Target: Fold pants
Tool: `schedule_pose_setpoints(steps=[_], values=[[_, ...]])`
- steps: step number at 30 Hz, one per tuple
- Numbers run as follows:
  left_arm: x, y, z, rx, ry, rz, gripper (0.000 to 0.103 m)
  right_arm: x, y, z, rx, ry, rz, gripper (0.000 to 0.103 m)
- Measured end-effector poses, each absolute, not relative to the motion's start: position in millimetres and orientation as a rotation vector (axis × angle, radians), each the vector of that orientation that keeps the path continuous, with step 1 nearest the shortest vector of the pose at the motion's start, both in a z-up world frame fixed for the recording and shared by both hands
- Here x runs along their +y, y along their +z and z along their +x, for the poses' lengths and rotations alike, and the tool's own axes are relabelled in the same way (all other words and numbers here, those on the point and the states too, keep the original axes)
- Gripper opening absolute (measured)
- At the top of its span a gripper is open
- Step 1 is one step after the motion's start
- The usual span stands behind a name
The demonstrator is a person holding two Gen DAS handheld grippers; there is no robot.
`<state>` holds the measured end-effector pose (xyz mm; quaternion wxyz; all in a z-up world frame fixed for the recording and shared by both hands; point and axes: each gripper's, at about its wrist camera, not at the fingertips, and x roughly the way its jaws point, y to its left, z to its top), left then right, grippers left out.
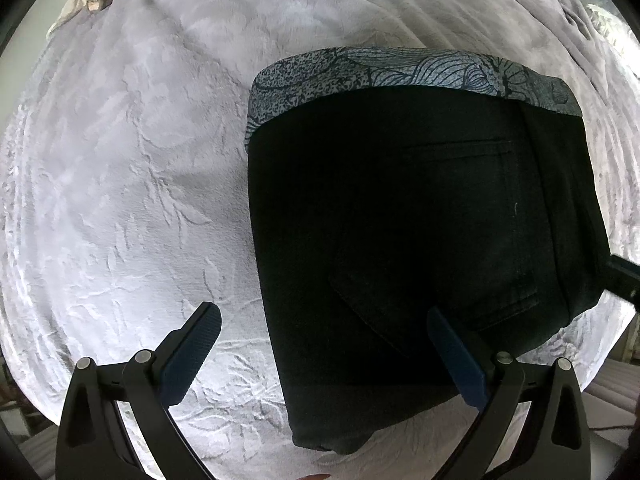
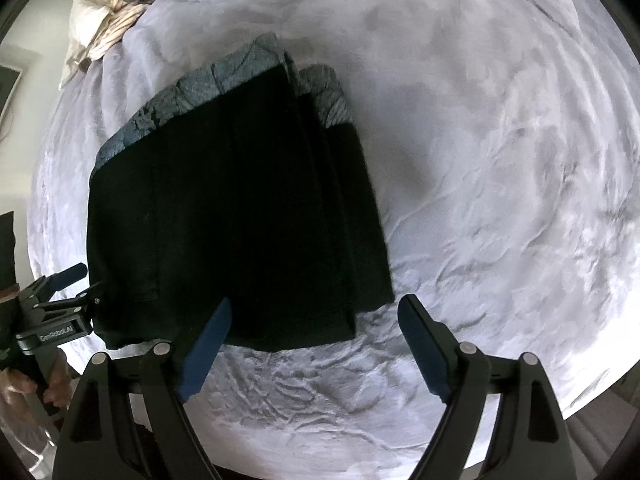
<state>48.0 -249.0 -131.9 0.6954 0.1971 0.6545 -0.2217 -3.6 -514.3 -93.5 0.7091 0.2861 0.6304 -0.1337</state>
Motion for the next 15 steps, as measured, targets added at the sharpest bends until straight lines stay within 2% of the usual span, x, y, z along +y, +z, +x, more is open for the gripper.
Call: schedule_pose_setpoints(steps=[6,15], values=[[-241,-140,54,1.503,-0.511,0.369,0.103,-539,-87,4,1.339,-0.254,0.663,0.087],[-221,-154,80,1.568,-0.672,0.154,0.103,-563,-117,16,1.33,-0.056,0.738,0.087]])
